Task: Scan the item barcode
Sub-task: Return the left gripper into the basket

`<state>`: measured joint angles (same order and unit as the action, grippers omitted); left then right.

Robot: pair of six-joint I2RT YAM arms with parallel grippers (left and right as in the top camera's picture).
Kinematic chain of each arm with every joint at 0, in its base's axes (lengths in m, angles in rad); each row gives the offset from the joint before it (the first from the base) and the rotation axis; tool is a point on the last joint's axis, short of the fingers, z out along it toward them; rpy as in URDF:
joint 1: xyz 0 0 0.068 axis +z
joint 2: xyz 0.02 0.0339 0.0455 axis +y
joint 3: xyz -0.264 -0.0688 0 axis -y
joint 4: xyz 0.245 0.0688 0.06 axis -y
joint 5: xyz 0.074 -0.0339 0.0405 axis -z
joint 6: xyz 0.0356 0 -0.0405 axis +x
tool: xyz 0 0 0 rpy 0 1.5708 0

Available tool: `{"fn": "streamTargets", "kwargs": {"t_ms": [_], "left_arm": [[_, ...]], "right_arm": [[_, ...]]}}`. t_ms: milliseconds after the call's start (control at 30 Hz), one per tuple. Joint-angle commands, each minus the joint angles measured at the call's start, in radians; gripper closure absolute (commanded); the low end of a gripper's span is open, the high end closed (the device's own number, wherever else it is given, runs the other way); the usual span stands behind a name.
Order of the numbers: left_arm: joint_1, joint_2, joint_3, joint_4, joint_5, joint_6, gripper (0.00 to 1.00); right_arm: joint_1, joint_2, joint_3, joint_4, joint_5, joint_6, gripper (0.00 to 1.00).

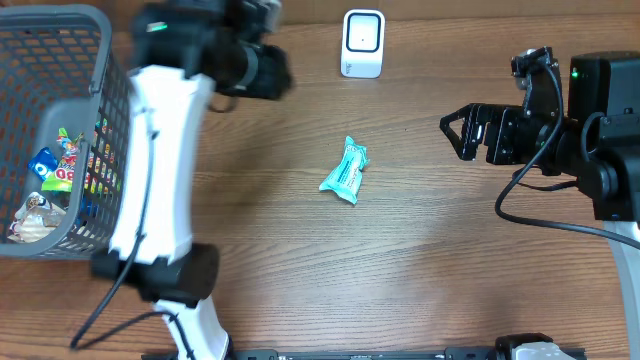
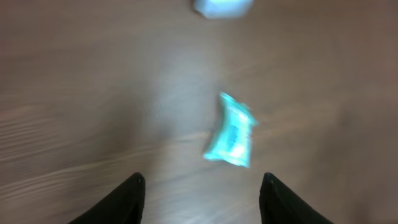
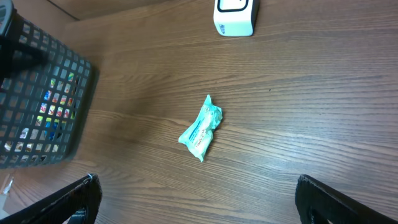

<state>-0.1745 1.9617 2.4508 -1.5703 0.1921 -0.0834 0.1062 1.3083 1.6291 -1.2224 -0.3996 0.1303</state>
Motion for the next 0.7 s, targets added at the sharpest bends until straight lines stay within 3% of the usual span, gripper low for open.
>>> {"fn": "streamTargets", "kwargs": {"t_ms": [0,367,467,667], "left_arm": [[0.094,-0.08,0.078,-0.038,-0.2,-0.082,0.48],[0.427,-0.117,0.07,-0.097,-0.53,-0.209,0.29],[0.533,-0.106,0.07,-0.082,-0.514,-0.251,0.19],[0.723,-0.047,0.07,-0.038,-0.391,-0.243,0.16]], "right_arm": [[0.006,-0.004,0.024,0.001,0.006,-0.005,0.0],[0.006,-0.004,0.024,-0.003,0.006,-0.005,0.0],[0.006,-0.004,0.02,-0.005,0.005,-0.004,0.0],[0.006,0.016,0.019,-0.008,0.005,-0.004,0.0]]}}
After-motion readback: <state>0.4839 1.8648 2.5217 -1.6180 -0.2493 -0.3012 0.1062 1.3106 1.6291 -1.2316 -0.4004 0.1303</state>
